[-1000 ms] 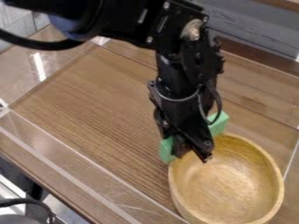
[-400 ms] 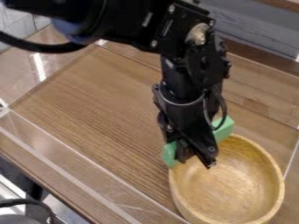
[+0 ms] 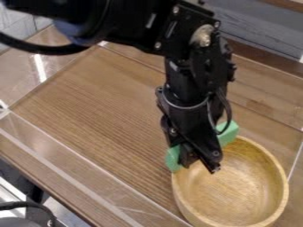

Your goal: Put the green block in the brown bowl

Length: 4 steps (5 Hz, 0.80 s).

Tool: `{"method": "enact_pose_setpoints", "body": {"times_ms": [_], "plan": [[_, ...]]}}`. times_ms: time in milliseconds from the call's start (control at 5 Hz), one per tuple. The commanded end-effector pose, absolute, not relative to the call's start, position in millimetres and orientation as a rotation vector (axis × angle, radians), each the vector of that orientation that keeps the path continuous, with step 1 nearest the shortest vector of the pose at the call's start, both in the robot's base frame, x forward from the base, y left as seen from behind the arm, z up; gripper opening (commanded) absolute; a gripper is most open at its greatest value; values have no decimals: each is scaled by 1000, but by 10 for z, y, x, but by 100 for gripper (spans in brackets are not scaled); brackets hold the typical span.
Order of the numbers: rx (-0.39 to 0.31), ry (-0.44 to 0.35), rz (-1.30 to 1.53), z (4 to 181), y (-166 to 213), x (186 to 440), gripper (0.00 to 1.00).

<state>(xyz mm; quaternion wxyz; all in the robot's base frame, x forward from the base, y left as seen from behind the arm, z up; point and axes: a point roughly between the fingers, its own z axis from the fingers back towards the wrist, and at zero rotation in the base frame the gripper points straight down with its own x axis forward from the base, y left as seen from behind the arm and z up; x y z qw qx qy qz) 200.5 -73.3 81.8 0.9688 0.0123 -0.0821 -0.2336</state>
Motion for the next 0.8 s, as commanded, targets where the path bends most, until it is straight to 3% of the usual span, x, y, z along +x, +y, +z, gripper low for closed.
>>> {"method": "enact_pose_setpoints", "body": {"times_ms": [0, 600], "plan": [[15, -197, -477, 907, -798, 2064, 0], [1, -192, -485, 887, -867, 2072, 0]]}}
